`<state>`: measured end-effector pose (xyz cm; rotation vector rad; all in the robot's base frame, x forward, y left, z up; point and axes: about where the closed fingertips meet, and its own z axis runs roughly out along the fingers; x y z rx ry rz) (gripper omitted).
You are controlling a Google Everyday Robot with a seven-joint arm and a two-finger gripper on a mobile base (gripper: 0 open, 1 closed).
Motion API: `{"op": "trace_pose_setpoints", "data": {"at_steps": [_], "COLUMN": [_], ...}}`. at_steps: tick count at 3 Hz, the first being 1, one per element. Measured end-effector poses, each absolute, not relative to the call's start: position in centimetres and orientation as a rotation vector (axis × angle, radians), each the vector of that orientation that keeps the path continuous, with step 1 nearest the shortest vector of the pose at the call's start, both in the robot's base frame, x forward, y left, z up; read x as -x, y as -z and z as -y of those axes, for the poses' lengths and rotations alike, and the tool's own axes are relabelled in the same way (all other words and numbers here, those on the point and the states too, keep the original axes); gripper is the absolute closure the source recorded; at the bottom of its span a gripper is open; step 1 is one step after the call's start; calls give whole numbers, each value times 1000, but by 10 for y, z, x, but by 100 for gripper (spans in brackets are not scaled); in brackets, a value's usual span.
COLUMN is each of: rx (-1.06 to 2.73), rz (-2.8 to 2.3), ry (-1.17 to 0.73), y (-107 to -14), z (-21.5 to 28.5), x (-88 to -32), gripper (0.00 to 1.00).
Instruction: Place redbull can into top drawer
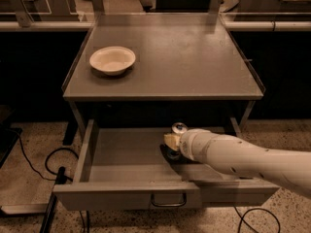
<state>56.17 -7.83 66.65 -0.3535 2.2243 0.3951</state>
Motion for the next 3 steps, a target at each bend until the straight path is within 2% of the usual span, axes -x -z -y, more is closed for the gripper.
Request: {"op": "trace_pose_setpoints", "data": {"at_steps": [1, 3], "rx": [336, 335], "rz": [-2226, -2226], "ry": [-389, -389], "y": [-663, -663], "z": [78, 78], "x": [-559, -559], "gripper": [100, 59]}}
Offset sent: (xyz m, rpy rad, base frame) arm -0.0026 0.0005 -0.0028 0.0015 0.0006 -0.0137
